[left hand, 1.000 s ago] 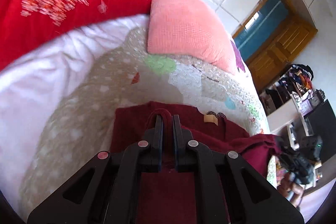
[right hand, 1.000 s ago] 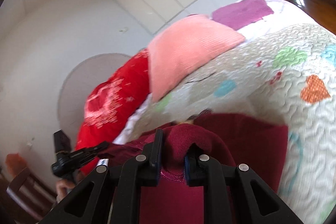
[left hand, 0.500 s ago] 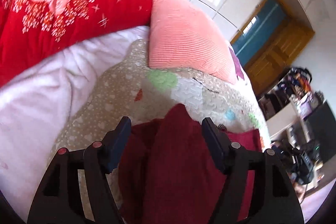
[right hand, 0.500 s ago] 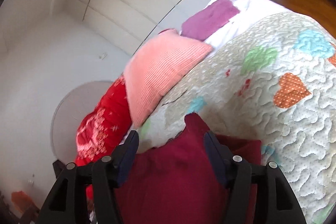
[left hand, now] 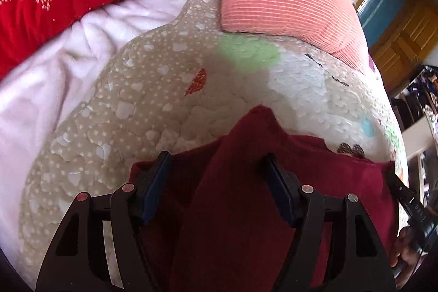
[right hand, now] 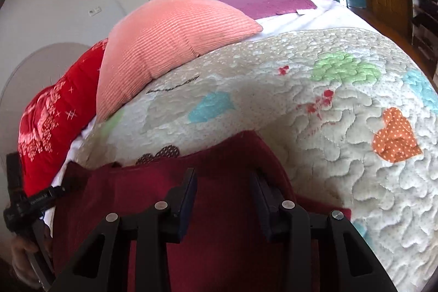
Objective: Fold small clothes
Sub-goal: 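Lower the folded hem onto the sweater and open both grippers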
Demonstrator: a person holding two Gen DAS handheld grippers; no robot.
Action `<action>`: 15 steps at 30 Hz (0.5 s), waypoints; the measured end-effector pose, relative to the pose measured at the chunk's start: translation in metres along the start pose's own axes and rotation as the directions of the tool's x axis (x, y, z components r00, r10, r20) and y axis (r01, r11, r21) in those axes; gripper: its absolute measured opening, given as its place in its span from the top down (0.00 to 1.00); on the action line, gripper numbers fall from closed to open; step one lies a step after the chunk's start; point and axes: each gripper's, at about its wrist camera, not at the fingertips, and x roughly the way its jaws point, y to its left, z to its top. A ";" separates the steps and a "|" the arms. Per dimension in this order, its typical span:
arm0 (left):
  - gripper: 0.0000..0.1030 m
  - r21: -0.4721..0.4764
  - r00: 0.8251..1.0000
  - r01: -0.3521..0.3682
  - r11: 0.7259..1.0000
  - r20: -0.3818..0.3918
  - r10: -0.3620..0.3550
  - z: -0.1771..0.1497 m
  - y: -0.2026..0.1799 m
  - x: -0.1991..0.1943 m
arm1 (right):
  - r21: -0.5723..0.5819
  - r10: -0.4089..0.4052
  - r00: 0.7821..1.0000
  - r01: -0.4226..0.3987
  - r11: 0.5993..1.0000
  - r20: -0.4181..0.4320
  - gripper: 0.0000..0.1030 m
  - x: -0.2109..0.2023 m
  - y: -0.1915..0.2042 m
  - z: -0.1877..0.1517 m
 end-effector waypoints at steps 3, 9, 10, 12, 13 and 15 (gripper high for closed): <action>0.33 0.023 1.000 -0.012 1.000 0.026 0.011 -0.002 -0.001 0.001 | 0.016 0.016 1.000 -0.016 1.000 -0.004 0.61 0.012 -0.007 -0.001; 0.33 0.058 1.000 -0.001 0.998 0.019 0.000 -0.006 -0.003 -0.019 | 0.084 0.055 0.998 -0.054 0.995 -0.009 0.61 0.001 -0.013 0.002; 0.33 0.066 1.000 0.011 0.998 0.027 -0.013 -0.010 -0.002 -0.029 | 0.084 0.052 0.999 -0.051 0.995 -0.010 0.61 -0.008 -0.010 0.001; 0.33 0.080 0.998 0.042 0.996 0.048 -0.046 -0.021 0.003 -0.052 | 0.073 0.117 0.993 -0.117 0.991 0.004 0.60 -0.037 -0.002 -0.007; 0.33 0.086 0.997 0.048 0.995 0.055 -0.053 -0.028 0.007 -0.062 | 0.061 0.142 0.990 -0.143 0.988 0.007 0.60 -0.047 0.002 -0.012; 0.33 0.094 0.996 0.064 0.994 0.059 -0.070 -0.047 0.013 -0.080 | 0.010 0.186 0.982 -0.186 0.983 0.019 0.60 -0.076 0.011 -0.029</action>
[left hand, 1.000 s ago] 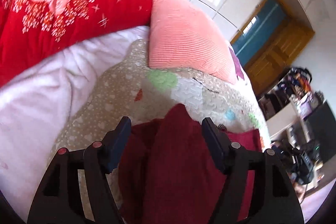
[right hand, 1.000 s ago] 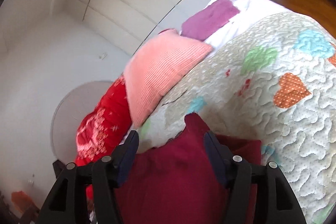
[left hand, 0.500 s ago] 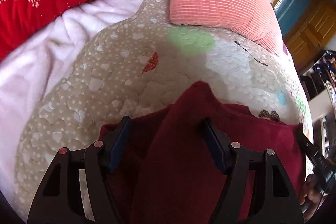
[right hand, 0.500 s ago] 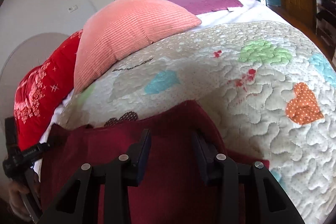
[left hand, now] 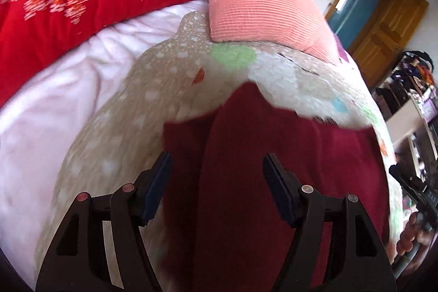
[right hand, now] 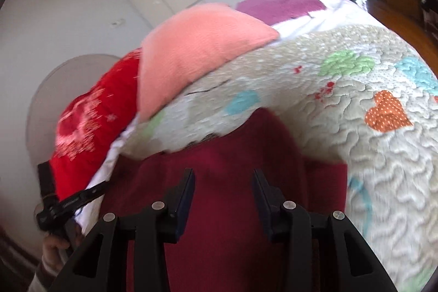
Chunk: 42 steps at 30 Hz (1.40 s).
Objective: Fold small clothes
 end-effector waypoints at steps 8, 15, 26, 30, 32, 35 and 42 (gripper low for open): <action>0.33 -0.017 0.998 -0.040 0.999 -0.046 0.039 -0.077 0.013 -0.014 | -0.004 -0.123 0.992 0.123 0.992 -0.038 0.59 -0.010 -0.015 -0.061; 0.33 -0.073 0.999 -0.034 0.997 -0.035 0.031 -0.084 0.014 -0.030 | -0.023 -0.101 0.994 0.100 0.995 -0.048 0.59 -0.037 0.015 -0.059; 0.33 -0.003 0.996 -0.081 0.997 -0.027 0.081 -0.099 -0.002 -0.049 | -0.070 -0.208 0.974 0.202 0.977 -0.089 0.58 -0.037 0.021 -0.112; 0.33 -0.001 0.996 -0.087 0.996 -0.011 0.087 -0.102 -0.003 -0.057 | -0.047 -0.157 0.982 0.153 0.987 -0.100 0.58 -0.050 0.032 -0.108; 0.33 -0.006 0.997 -0.082 0.997 -0.012 0.082 -0.104 -0.003 -0.059 | -0.079 -0.173 0.981 0.166 0.983 -0.088 0.58 -0.055 0.040 -0.111; 0.33 0.006 0.997 -0.079 0.997 -0.015 0.079 -0.108 -0.005 -0.062 | -0.089 -0.199 0.978 0.193 0.977 -0.065 0.58 -0.061 0.043 -0.121; 0.33 -0.028 0.999 -0.049 0.998 -0.003 0.049 -0.109 0.002 -0.065 | -0.045 -0.217 0.975 0.215 0.976 -0.048 0.58 -0.075 0.038 -0.136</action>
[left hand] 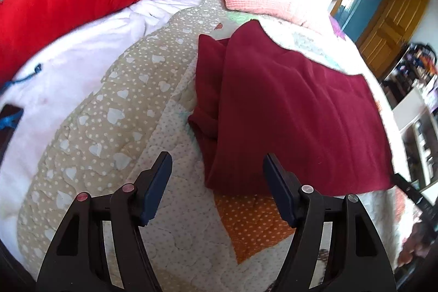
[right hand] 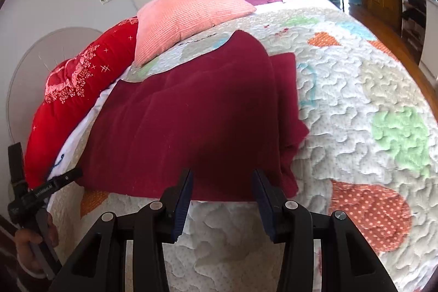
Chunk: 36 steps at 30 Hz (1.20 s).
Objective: Fold small clothes
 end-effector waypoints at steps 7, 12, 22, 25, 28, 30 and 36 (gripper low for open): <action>0.33 -0.024 0.999 0.036 0.999 -0.036 -0.037 -0.001 0.006 0.007 | -0.009 -0.089 0.996 0.089 0.996 0.014 0.58 0.009 -0.004 0.000; 0.33 0.007 0.999 0.031 0.999 -0.013 -0.031 0.008 0.003 0.004 | -0.017 -0.092 0.996 0.092 0.996 -0.018 0.58 0.009 0.006 0.000; 0.33 0.038 1.000 -0.010 0.999 0.020 0.009 0.003 0.008 0.021 | 0.008 -0.129 0.987 0.129 0.992 0.091 0.58 -0.009 0.005 0.011; 0.33 0.040 0.999 -0.013 0.999 0.033 0.012 0.005 0.007 0.023 | 0.025 -0.132 0.989 0.131 0.991 0.069 0.58 0.005 0.000 0.013; 0.32 0.045 0.999 -0.009 0.999 0.038 0.007 0.007 0.007 0.026 | 0.023 -0.179 0.984 0.179 0.984 0.011 0.58 0.026 -0.006 0.011; 0.30 0.041 0.999 -0.005 0.999 0.036 0.004 0.006 0.008 0.029 | 0.026 -0.163 0.987 0.162 0.986 0.002 0.57 0.029 -0.008 0.010; 0.27 0.012 0.999 0.033 0.999 0.028 -0.033 0.007 0.014 0.031 | 0.072 -0.128 0.992 0.126 0.989 0.021 0.57 0.018 -0.016 0.012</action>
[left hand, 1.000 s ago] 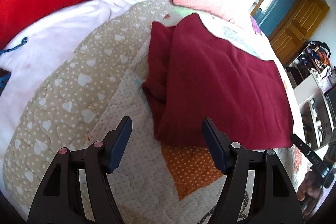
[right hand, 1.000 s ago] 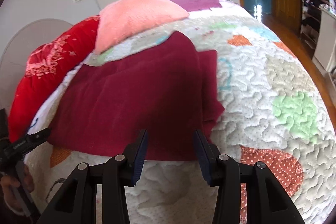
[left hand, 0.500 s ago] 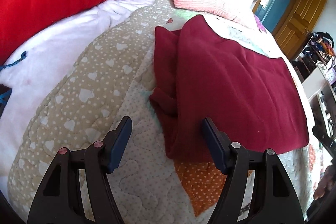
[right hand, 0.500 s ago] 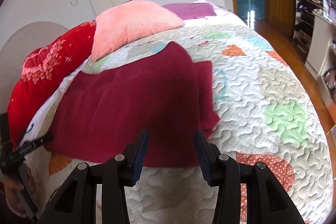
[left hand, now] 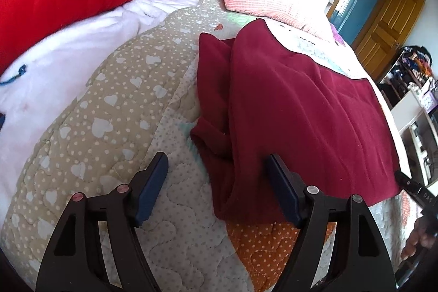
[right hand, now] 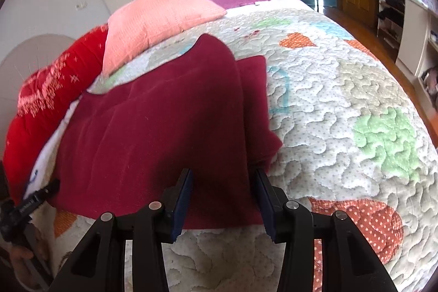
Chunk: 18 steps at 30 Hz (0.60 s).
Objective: Fold small clothes
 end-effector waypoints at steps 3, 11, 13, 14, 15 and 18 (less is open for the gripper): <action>0.27 -0.020 1.000 0.014 1.000 0.002 -0.014 -0.001 0.003 -0.001 | 0.030 -0.008 1.000 0.008 1.000 0.005 0.55 -0.001 -0.008 -0.004; 0.26 -0.068 0.998 0.060 0.996 0.002 -0.060 0.006 0.007 -0.004 | 0.082 0.025 0.999 -0.027 0.996 0.026 0.38 -0.007 -0.024 0.001; 0.26 -0.121 0.995 0.103 0.987 0.025 -0.100 0.015 0.013 -0.008 | 0.081 0.031 0.999 -0.033 0.996 0.032 0.35 -0.005 -0.026 0.007; 0.26 -0.147 0.993 0.115 0.982 0.038 -0.111 0.020 0.017 -0.009 | 0.076 0.031 0.999 -0.033 0.997 0.031 0.35 -0.001 -0.027 0.013; 0.26 -0.167 0.993 0.114 0.979 0.041 -0.108 0.022 0.019 -0.009 | 0.073 0.029 0.999 -0.031 0.997 0.031 0.35 0.003 -0.028 0.018; 0.23 -0.208 0.994 0.105 0.973 0.000 -0.107 0.030 0.021 0.006 | 0.076 0.045 0.999 -0.045 0.996 0.006 0.34 0.022 -0.035 0.033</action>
